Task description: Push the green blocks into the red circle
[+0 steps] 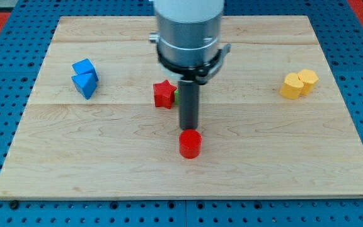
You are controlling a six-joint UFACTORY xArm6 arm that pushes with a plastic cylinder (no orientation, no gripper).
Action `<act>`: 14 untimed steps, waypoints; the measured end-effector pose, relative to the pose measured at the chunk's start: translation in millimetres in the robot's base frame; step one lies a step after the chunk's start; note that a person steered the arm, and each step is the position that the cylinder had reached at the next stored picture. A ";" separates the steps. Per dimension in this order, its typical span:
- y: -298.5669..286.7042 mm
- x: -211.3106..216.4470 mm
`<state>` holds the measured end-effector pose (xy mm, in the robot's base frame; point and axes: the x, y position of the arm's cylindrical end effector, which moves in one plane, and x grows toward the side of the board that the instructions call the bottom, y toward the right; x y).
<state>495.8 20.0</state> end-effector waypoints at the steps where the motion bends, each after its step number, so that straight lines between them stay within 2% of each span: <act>1: 8.8 22.3; 2: -25.9 33.9; 3: 32.0 32.4; 4: 39.8 106.9; 5: 32.7 103.6; 7: 62.5 -83.7; 8: 62.9 -156.0; 9: 0.1 -179.4; 10: -27.5 -120.9; 11: -27.0 -83.0; 12: -19.2 -111.8; 13: 25.2 -110.8; 14: 56.2 -68.8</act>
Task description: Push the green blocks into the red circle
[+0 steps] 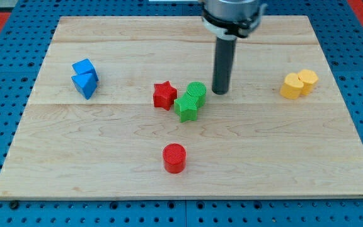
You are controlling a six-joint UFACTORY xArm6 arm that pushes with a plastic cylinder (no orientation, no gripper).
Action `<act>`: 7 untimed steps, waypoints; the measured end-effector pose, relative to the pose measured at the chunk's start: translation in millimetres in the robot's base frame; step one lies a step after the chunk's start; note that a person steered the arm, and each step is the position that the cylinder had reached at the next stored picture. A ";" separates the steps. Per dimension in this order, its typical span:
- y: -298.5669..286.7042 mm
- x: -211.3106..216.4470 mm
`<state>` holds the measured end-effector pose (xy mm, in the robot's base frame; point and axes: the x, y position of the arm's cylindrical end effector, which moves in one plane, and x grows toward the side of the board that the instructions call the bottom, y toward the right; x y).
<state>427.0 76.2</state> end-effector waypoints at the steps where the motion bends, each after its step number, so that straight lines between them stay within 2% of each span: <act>1: -35.6 1.0; 2: -18.1 -36.4; 3: -32.3 -61.4; 4: -70.6 -42.1; 5: -85.5 3.1; 6: -105.9 18.8; 7: -103.7 3.6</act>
